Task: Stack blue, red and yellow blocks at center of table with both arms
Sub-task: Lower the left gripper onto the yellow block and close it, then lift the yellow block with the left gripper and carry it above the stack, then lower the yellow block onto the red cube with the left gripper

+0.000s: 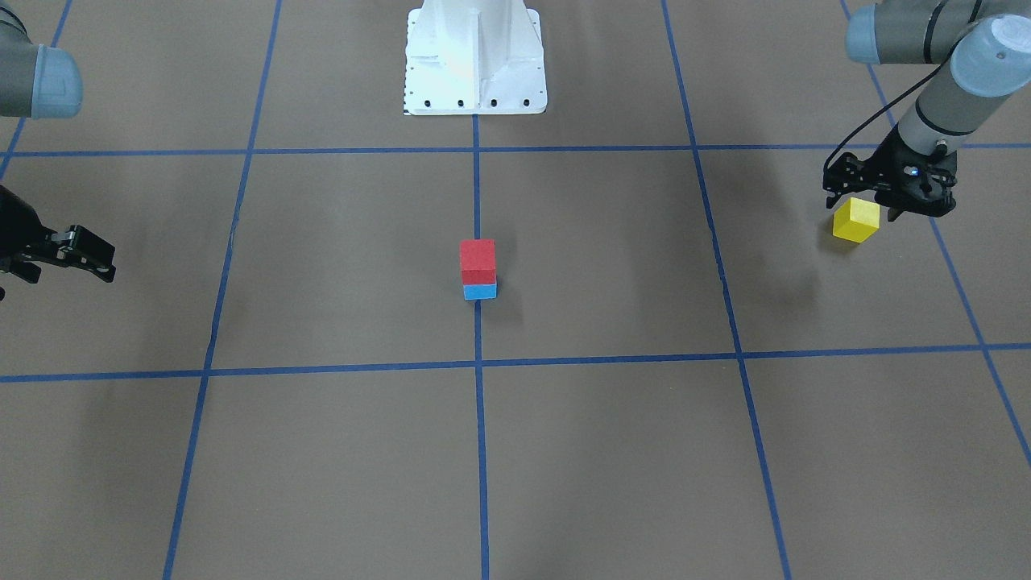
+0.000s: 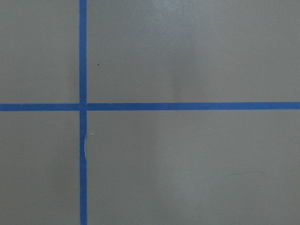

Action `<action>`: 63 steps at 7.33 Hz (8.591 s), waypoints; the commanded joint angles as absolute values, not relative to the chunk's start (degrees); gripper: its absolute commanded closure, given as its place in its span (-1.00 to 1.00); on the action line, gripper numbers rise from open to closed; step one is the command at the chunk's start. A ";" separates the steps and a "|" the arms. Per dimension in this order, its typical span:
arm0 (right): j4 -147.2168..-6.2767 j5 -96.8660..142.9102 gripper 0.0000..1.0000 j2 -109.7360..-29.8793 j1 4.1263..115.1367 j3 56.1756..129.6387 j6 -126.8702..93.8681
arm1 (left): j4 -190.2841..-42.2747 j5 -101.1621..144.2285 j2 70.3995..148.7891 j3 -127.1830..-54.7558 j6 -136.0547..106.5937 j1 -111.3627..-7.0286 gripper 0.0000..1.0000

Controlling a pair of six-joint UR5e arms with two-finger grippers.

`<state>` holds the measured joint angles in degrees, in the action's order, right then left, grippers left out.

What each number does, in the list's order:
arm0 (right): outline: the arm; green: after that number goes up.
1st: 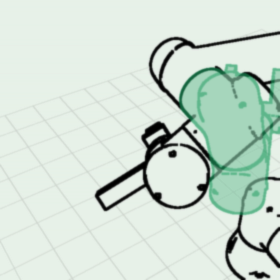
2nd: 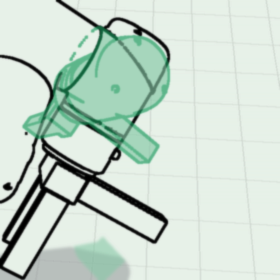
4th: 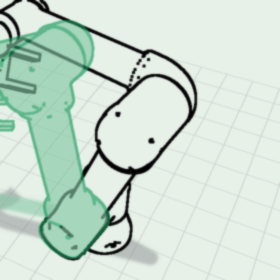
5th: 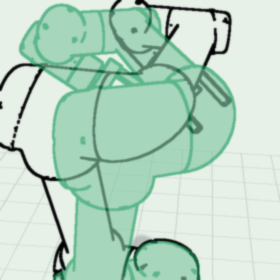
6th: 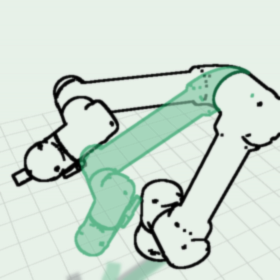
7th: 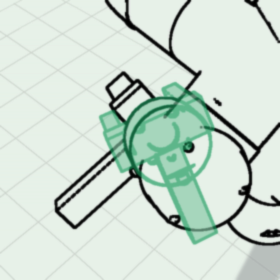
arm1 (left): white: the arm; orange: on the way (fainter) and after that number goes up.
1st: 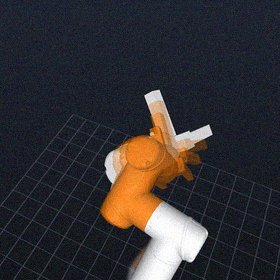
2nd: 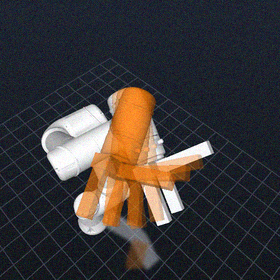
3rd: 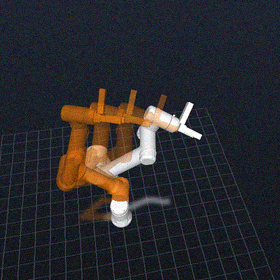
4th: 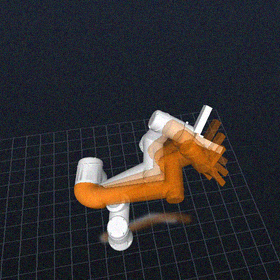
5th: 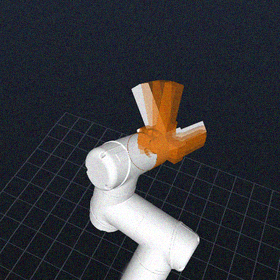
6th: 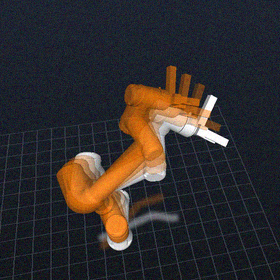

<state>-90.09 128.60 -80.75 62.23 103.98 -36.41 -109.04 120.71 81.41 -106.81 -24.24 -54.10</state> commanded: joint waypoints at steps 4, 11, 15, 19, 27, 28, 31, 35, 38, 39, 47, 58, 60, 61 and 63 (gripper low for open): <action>-90.09 128.50 -1.00 -80.42 61.44 103.89 -36.48 | -109.69 121.20 83.06 -100.38 -23.12 -54.32 -0.99; -90.00 128.50 -1.00 -79.54 61.44 103.80 -36.83 | -115.28 126.83 84.03 -94.76 -23.29 -54.32 -0.99; -90.00 128.50 -1.00 -79.54 61.44 104.24 -36.91 | -125.16 126.91 83.50 -90.96 -25.58 -54.40 -0.99; -90.00 128.50 -1.00 -79.54 61.44 104.24 -36.91 | -130.24 128.58 80.69 -91.14 -29.77 -54.32 -0.99; -90.00 128.41 -1.00 -79.54 61.52 104.41 -36.91 | -126.94 130.51 81.81 -97.44 -37.66 -54.05 1.00; -90.00 128.41 -1.00 -79.54 61.52 104.33 -36.91 | -116.65 131.30 88.26 -102.26 -40.58 -53.88 1.00; -90.00 128.15 -1.00 -79.54 61.52 104.24 -36.74 | -87.43 130.43 113.65 -106.61 -48.21 -48.99 1.00; -90.00 127.27 -1.00 -79.54 61.61 104.24 -36.83 | -81.83 120.62 145.47 -85.15 -62.72 -38.60 1.00; -90.00 127.27 -1.00 -79.72 61.87 104.15 -37.00 | -82.00 117.16 147.92 -81.83 -65.30 -35.60 1.00; -90.00 127.27 -1.00 -79.72 61.87 104.06 -36.91 | -82.00 117.16 147.75 -81.83 -65.39 -34.90 1.00; -90.00 127.35 -1.00 -79.72 61.87 104.15 -36.74 | -82.62 115.31 147.83 -80.60 -68.90 -34.10 1.00; -90.00 127.27 -1.00 -79.72 61.79 104.06 -36.83 | -82.62 115.14 147.66 -80.51 -68.91 -34.01 1.00; -90.00 127.27 -1.00 -79.72 61.79 104.06 -36.83 | -82.70 115.14 147.66 -80.51 -68.82 -34.01 1.00; -90.00 127.27 -1.00 -79.72 61.79 104.06 -36.83 | -82.71 115.14 147.66 -80.51 -68.82 -34.01 1.00; -90.00 127.27 -1.00 -79.72 61.79 103.89 -36.83 | -82.71 115.14 147.66 -80.51 -68.82 -34.01 1.00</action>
<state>-90.00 127.26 -79.72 61.79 103.95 -36.83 -82.70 115.14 147.66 -80.51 -68.82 -34.01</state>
